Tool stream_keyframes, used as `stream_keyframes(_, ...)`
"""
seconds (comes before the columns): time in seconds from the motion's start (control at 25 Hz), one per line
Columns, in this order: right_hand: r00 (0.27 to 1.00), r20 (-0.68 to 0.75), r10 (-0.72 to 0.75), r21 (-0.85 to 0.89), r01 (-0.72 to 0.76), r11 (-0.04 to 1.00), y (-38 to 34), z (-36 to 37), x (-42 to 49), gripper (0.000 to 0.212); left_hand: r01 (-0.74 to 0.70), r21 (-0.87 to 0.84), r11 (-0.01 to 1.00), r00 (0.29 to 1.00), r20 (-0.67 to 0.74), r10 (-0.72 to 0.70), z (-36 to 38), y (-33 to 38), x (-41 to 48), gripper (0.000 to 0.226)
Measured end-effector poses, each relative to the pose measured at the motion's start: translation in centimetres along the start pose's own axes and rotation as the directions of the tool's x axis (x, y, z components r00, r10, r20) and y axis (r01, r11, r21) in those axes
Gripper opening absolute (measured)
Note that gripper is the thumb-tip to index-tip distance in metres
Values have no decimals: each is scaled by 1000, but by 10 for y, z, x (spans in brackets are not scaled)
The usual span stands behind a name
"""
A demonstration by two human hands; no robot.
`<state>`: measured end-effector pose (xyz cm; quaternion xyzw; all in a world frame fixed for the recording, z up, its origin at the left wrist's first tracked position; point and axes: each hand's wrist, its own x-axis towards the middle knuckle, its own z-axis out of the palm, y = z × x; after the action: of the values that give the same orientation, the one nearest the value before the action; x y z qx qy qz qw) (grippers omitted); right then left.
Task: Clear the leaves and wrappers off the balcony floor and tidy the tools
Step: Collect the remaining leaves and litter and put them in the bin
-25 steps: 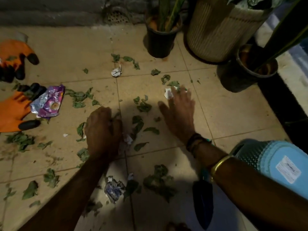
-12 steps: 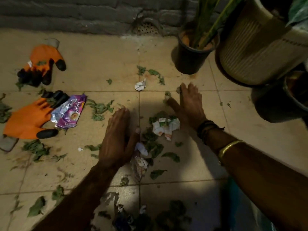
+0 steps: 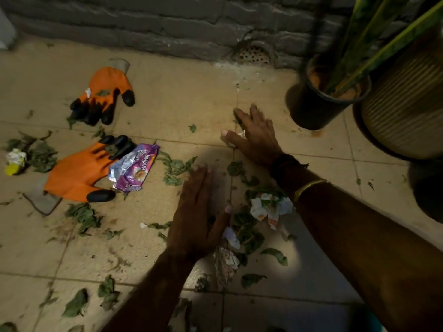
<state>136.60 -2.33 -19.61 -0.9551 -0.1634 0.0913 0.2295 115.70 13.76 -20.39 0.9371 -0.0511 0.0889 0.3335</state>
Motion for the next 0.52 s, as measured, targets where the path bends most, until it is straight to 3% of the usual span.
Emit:
stream_keyframes(0.12,967,122,-225,-21,229,973,-12,0,-28,81,-18,-39,999,1000,-25,17,0,2,2,79)
stream_keyframes(0.2,903,257,-345,20,352,936,-13,4,-74,74,-56,-53,997,996,-71,52,-1,1,3,77)
stream_keyframes(0.28,875,259,-410,138,387,912,-9,-1,-110,60,-86,-87,992,993,-92,78,0,0,4,76)
stream_keyframes(0.4,962,-50,-267,346,267,900,14,-24,-131,43,-51,-89,995,989,-140,39,0,3,-4,73)
stream_keyframes(0.44,974,-86,-210,313,227,922,19,-28,-135,44,-17,-34,999,985,-171,10,-4,3,-3,73)
stream_keyframes(0.52,989,24,-148,219,139,966,17,-19,-156,58,82,115,990,987,-148,-65,-15,-6,19,75)
